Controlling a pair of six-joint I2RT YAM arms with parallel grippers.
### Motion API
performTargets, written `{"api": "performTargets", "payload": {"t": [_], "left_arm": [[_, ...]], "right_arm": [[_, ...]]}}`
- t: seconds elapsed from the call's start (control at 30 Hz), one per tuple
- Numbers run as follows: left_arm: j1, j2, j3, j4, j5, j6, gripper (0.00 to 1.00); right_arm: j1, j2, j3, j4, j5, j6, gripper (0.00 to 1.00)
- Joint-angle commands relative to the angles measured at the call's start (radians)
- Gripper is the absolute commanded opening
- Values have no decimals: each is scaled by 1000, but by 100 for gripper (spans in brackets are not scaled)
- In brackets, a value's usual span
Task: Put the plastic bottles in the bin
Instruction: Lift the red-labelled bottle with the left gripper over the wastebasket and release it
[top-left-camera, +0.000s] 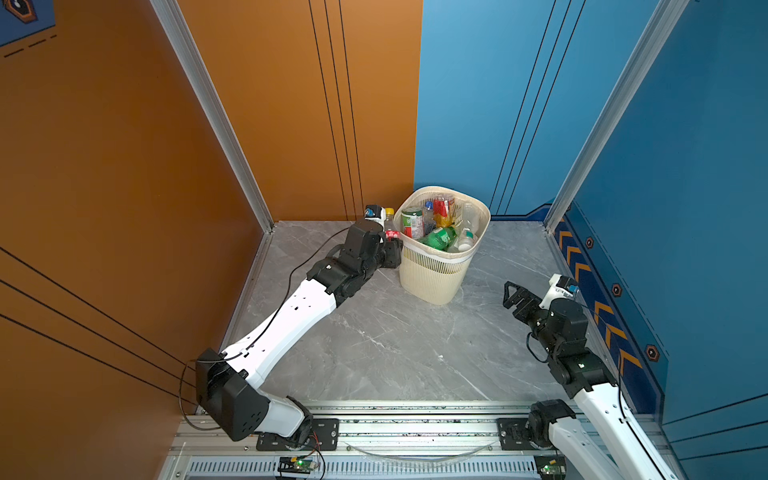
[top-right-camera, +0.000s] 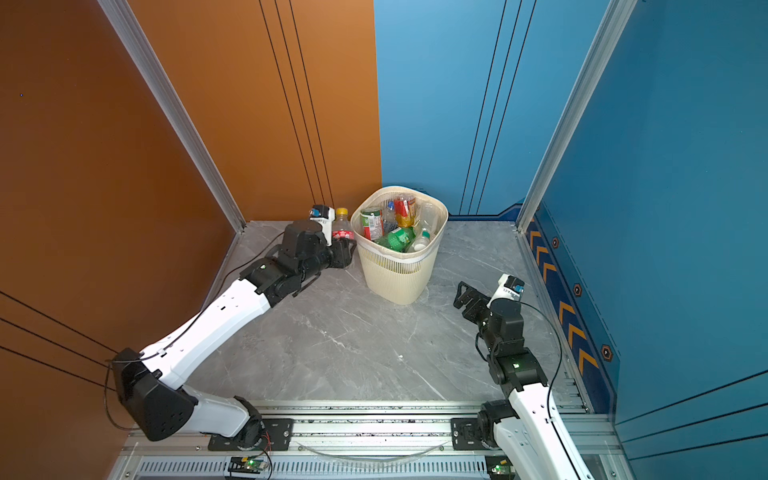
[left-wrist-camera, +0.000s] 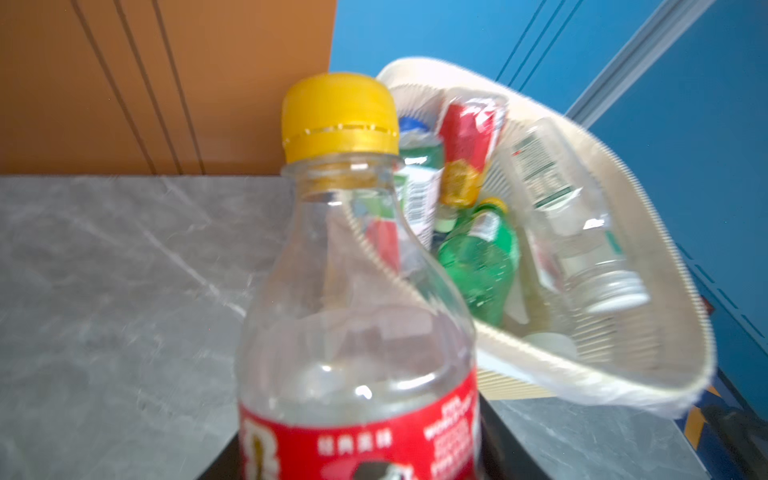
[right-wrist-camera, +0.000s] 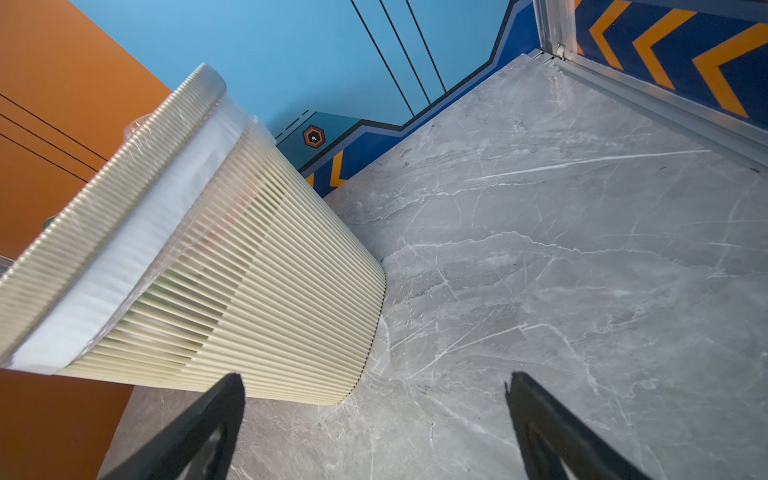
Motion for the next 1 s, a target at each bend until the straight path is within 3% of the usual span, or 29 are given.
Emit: {"api": "performTargets", "payload": {"t": [0.0, 0.3, 0.53, 0.57, 0.67, 0.83, 0.97], "left_arm": [[-9, 60, 113, 47, 84, 87, 43], [-43, 308, 438, 38, 183, 115, 43], [-46, 444, 598, -7, 221, 108, 45], [-46, 464, 622, -27, 225, 107, 50], [-45, 498, 683, -78, 224, 113, 98], [-51, 432, 659, -80, 191, 138, 98], [-52, 307, 550, -17, 134, 186, 98]], "right_arm": [[12, -30, 29, -54, 16, 20, 100], [23, -68, 34, -92, 33, 16, 100], [24, -79, 47, -105, 44, 0, 100], [25, -78, 48, -104, 46, -1, 100], [25, -69, 49, -101, 40, -10, 100], [25, -56, 55, -96, 35, -17, 100], [25, -43, 64, -89, 36, -26, 100]]}}
